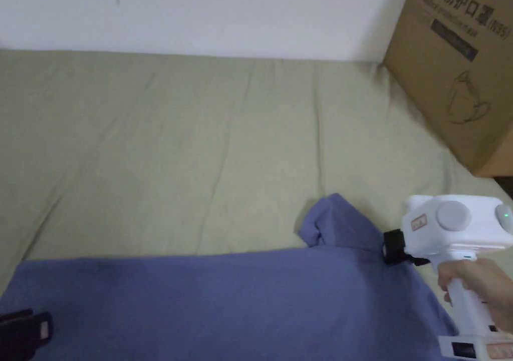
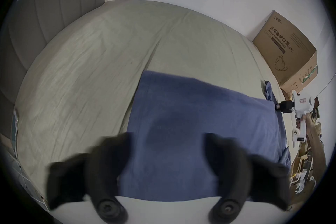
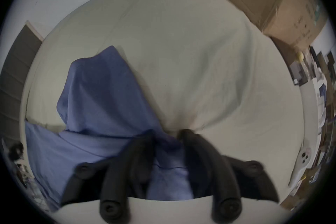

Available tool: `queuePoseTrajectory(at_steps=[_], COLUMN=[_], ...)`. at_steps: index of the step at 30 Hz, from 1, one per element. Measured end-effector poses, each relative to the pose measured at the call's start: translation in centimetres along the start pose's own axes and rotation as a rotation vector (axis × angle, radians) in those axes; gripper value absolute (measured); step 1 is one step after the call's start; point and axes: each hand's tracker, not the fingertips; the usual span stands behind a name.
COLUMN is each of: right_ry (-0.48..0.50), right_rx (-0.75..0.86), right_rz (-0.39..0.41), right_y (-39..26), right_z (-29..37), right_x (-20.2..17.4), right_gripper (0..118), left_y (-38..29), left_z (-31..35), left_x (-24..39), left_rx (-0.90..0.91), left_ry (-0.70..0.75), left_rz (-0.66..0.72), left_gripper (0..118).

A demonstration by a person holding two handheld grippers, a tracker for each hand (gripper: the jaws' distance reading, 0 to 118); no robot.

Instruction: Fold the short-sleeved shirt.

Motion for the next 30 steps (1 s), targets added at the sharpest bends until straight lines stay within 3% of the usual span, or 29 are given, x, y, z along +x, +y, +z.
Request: queuePoseTrajectory(at_steps=[1,8,11,12,13,14,15,16,18,22,24,30], right_ry=[0.033,0.003,0.018,0.023,0.025,0.025,0.022,0.018,0.020,0.091,0.099,0.103], right_rx=[-0.005,-0.025,-0.018,-0.017,-0.017,-0.020,-0.021,-0.021,-0.007,0.064,0.090,0.185], right_rz=[-0.002,-0.020,-0.035,-0.051,-0.059,-0.068,-0.068,-0.059,-0.058,-0.143,-0.129,-0.069], right_y=[0.0,0.2,0.3,0.3,0.5,0.7,0.8,0.9,1.2,2.3,3.1,3.1], right_z=[0.3,0.1,-0.4,-0.4,-1.0,-1.0,-0.8,-0.5,0.5,3.4,5.3,11.5], right_x=[-0.1,-0.7,0.1,0.3,0.7,0.7,0.7,0.4,0.2,1.1,1.4,1.0], right_gripper=[4,2,2,2,2,2,2,2,2,2,2,2], left_y=[0.6,7.5,8.7,8.7,8.1,8.2,8.4,8.5,9.0,10.2,11.2,13.2], left_z=[-0.5,-6.8,-10.2,-11.3,-11.5,-10.6,-9.9,-9.6,-9.3,-8.8,-7.5,-2.6], left_x=[0.0,-0.4,-0.4,-0.3,0.1,0.5,0.7,0.9,0.6,0.3,0.9,1.9], left_rx=[0.009,-0.027,-0.094,-0.129,-0.108,-0.100,-0.092,-0.081,-0.066,-0.090,-0.044,0.067], left_ry=[0.000,0.071,0.134,0.215,0.178,0.212,0.208,0.214,0.201,0.161,0.122,0.116], left_rz=[0.001,0.043,0.021,-0.020,-0.016,-0.050,-0.089,-0.081,-0.073,-0.044,-0.092,-0.070], left_gripper=[107,105,65,65,61,50,23,4,2,2,2,2])
